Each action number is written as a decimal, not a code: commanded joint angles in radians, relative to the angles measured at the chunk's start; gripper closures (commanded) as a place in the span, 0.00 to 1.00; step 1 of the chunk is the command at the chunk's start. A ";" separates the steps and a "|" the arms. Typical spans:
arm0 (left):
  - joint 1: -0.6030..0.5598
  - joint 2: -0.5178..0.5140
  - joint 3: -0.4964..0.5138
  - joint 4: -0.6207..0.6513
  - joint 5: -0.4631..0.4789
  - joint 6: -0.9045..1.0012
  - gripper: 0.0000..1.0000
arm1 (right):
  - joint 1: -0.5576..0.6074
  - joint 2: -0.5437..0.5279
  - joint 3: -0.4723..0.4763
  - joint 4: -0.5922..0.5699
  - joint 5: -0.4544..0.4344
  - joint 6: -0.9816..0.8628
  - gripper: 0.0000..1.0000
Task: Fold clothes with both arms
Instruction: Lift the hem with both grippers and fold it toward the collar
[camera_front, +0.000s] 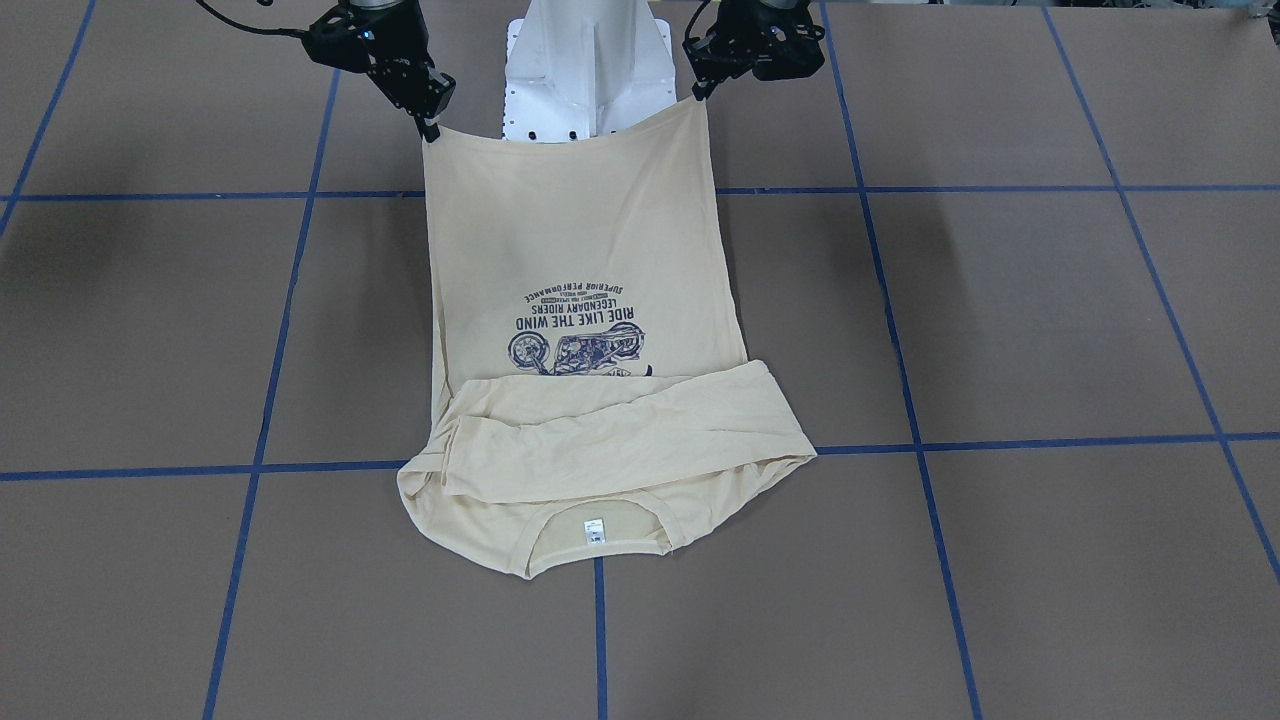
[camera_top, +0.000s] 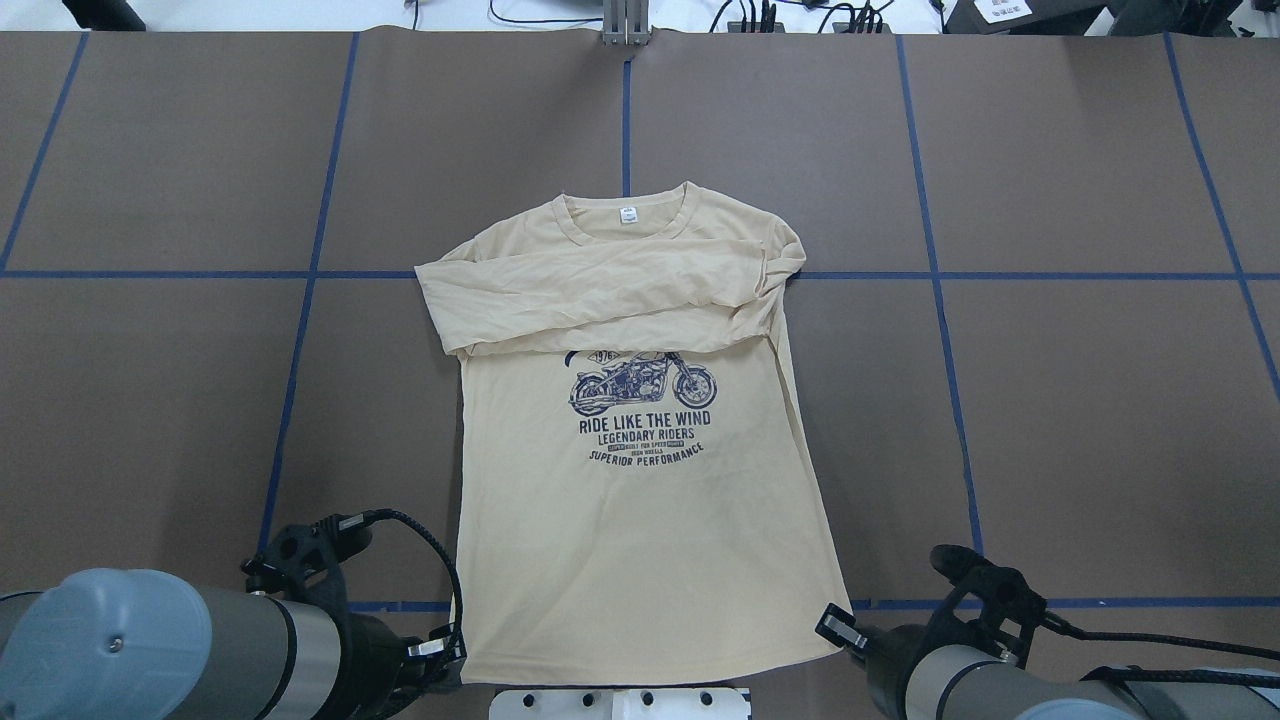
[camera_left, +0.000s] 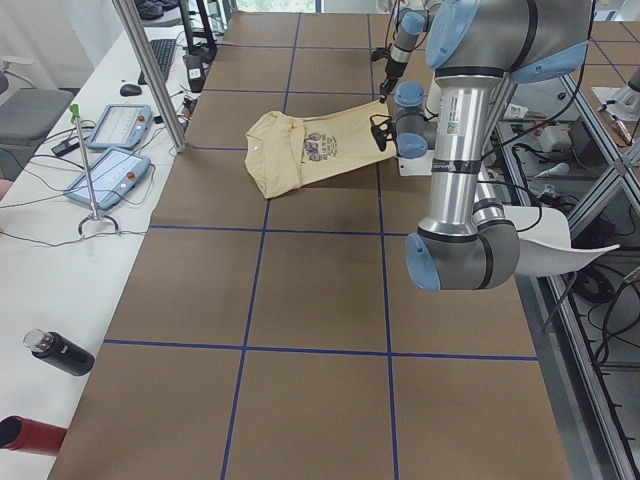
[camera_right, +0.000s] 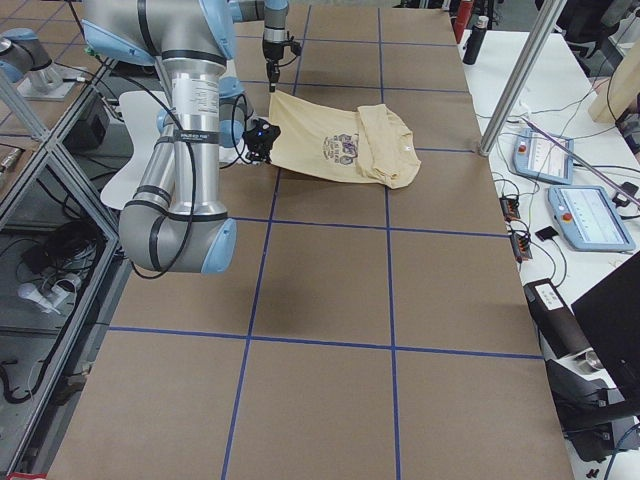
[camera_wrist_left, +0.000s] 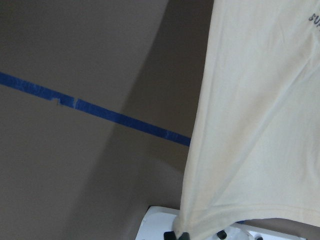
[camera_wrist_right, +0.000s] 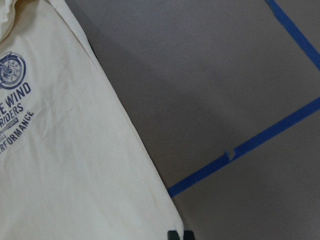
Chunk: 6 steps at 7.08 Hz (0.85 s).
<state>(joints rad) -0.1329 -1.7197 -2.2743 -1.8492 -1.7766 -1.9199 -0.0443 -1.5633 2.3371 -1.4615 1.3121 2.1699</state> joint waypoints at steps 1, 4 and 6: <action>-0.005 -0.014 -0.048 0.015 -0.012 -0.066 1.00 | -0.006 -0.017 0.050 -0.013 0.018 0.016 1.00; -0.115 -0.076 0.048 0.015 0.000 0.125 1.00 | 0.155 0.088 -0.028 -0.016 0.041 -0.080 1.00; -0.253 -0.104 0.093 0.015 -0.001 0.185 1.00 | 0.342 0.251 -0.166 -0.086 0.160 -0.224 1.00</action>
<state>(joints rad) -0.3076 -1.8105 -2.2088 -1.8347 -1.7787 -1.7781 0.1842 -1.4088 2.2526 -1.5078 1.3946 2.0291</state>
